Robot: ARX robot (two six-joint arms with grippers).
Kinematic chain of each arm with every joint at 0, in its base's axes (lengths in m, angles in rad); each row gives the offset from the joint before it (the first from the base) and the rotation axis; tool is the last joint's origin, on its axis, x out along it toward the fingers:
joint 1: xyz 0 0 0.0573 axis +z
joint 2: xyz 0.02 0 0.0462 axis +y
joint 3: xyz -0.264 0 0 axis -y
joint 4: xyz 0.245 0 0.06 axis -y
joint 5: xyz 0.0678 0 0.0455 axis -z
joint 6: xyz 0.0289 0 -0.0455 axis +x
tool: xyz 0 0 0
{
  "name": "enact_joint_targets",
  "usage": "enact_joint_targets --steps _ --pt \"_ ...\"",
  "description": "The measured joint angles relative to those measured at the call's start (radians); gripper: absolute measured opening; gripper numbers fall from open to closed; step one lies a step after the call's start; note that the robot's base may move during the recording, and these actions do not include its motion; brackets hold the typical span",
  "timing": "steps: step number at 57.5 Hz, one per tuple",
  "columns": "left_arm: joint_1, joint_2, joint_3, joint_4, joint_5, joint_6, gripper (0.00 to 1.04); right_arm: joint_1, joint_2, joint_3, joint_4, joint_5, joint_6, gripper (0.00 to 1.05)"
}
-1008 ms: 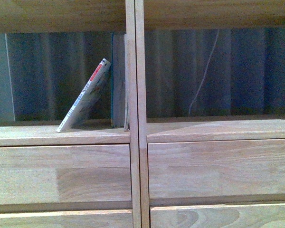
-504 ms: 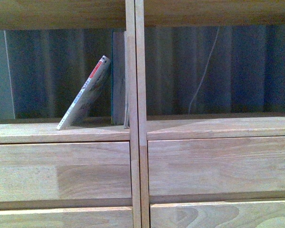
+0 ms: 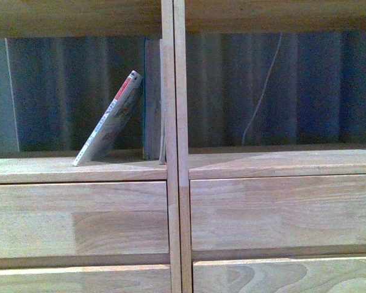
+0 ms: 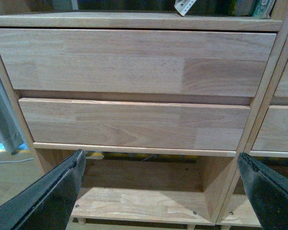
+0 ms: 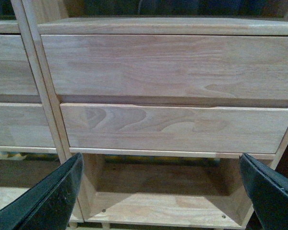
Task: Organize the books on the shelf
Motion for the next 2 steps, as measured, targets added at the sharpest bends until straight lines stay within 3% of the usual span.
enact_joint_targets --steps 2 --pt "0.000 0.000 0.000 0.000 0.000 0.000 0.97 0.000 0.000 0.000 0.000 0.000 0.000 0.98"
